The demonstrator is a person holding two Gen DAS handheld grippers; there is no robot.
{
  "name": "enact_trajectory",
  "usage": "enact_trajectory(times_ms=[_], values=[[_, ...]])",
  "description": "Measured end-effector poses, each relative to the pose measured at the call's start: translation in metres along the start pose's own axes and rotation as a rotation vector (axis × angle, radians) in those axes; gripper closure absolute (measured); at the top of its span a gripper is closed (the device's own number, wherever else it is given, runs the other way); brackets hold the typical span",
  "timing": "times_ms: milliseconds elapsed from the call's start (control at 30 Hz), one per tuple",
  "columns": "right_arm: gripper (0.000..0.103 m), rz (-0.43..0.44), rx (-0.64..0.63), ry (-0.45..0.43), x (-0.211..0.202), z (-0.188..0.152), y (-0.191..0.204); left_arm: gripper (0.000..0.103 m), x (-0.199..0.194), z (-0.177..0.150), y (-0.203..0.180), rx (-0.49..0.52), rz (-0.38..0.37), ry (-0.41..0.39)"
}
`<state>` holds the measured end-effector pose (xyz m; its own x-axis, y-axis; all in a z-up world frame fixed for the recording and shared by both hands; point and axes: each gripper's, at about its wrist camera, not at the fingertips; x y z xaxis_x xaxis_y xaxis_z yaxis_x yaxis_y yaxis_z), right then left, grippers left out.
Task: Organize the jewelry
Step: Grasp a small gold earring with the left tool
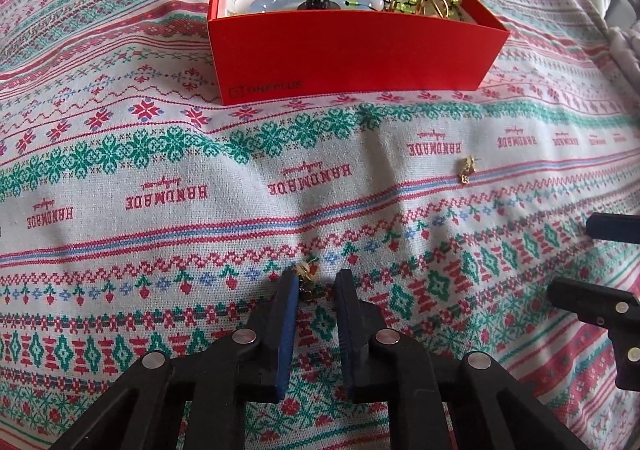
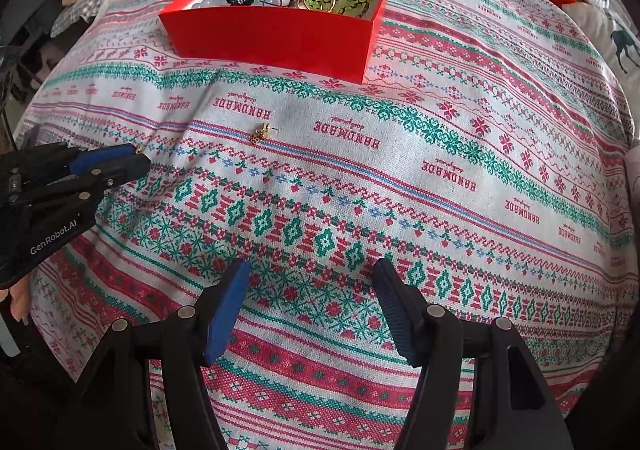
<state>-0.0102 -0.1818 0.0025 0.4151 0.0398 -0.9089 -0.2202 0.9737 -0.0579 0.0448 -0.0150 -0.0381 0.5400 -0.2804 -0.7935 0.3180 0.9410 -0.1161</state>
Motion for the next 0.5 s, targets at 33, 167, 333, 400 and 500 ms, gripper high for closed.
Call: enact_trajectory(times_ms=[33,167,333,400,500], values=[[0.036,-0.001,-0.001,-0.002,0.0,-0.001,0.001,0.096,0.001,0.002,0.0,0.001,0.008,0.0],[0.036,-0.007,0.01,-0.01,-0.002,-0.003,-0.001,0.101,0.003,0.008,0.002,-0.018,0.014,0.004],[0.036,-0.015,0.032,-0.019,0.001,0.005,-0.001,0.102,-0.006,0.01,0.006,-0.033,0.015,-0.013],[0.036,-0.012,0.044,-0.02,0.004,0.009,-0.001,0.102,-0.012,0.012,0.01,-0.045,0.014,-0.023],[0.036,-0.008,0.059,-0.022,0.008,0.013,0.0,0.102,-0.017,0.013,0.018,-0.067,0.017,-0.03]])
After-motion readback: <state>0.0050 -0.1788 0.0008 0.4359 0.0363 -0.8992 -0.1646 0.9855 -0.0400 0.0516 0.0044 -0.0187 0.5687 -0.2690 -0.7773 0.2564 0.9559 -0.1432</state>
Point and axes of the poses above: each gripper's, at about its wrist camera, not at the fingertips, and x roughly the way its jaws point, y to its left, z to its top, and after that the axes turned 10 degrees about -y, right-handed
